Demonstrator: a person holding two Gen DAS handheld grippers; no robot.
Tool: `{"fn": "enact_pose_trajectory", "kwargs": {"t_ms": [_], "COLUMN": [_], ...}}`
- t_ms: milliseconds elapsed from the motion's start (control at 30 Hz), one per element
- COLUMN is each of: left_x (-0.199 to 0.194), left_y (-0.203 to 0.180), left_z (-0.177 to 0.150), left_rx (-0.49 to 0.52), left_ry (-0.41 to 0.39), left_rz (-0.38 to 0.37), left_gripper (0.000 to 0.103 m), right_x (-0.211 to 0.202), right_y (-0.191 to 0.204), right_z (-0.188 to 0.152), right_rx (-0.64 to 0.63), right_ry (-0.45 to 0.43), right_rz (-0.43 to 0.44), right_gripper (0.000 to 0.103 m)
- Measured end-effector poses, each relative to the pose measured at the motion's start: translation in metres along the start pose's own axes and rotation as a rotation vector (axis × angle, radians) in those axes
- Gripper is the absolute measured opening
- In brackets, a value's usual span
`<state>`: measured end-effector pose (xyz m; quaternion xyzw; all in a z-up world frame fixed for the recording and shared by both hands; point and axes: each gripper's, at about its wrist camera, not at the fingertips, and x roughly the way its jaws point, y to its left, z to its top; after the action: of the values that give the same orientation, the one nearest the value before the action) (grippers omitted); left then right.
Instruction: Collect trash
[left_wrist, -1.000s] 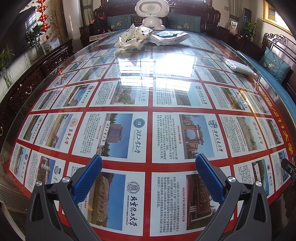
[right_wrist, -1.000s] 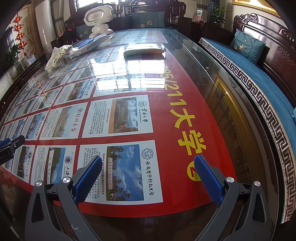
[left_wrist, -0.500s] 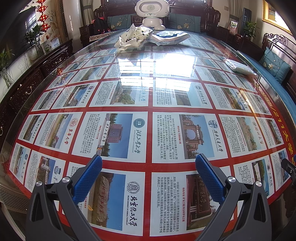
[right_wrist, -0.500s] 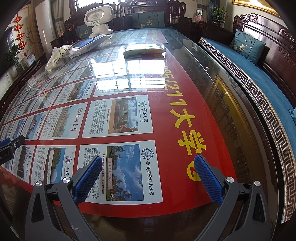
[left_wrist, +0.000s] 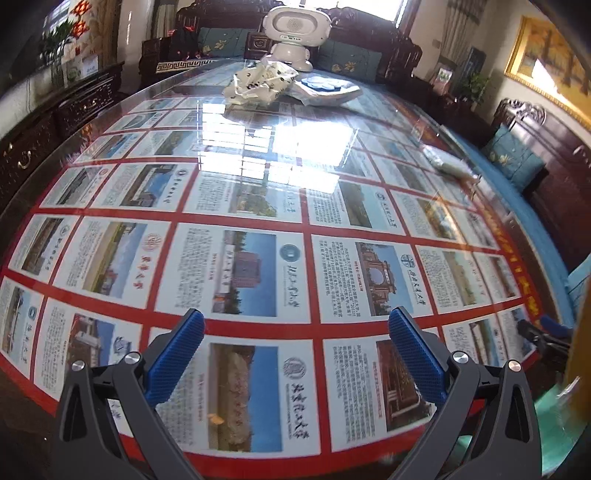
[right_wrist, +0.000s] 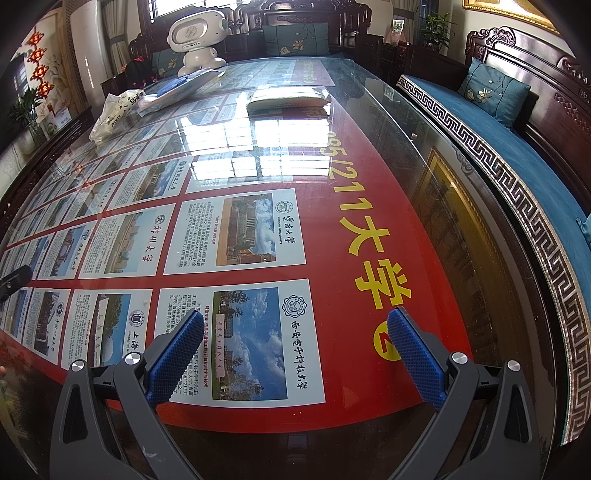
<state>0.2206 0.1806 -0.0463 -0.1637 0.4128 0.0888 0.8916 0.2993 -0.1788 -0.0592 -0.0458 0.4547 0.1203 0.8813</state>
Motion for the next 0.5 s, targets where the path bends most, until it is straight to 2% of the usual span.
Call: {"fn": "enact_pose_trajectory", "kwargs": {"t_ms": [133, 167, 333, 500], "left_x": [-0.035, -0.039, -0.046, -0.04], "left_y": [0.029, 0.034, 0.032, 0.032], "left_z": [-0.007, -0.009, -0.013, -0.011], "left_rx": [-0.029, -0.038, -0.048, -0.072], "left_ry": [-0.112, -0.124, -0.139, -0.16], "left_rz": [0.028, 0.013, -0.021, 0.002], "left_gripper": [0.099, 0.099, 0.099, 0.099], "right_x": [0.0, 0.0, 0.0, 0.0], "right_y": [0.0, 0.0, 0.0, 0.0], "right_z": [0.0, 0.0, 0.0, 0.0], "right_rx": [0.0, 0.0, 0.0, 0.0], "right_ry": [0.0, 0.0, 0.0, 0.0], "right_rz": [0.0, 0.0, 0.0, 0.0], "right_gripper": [0.096, 0.096, 0.096, 0.096]}}
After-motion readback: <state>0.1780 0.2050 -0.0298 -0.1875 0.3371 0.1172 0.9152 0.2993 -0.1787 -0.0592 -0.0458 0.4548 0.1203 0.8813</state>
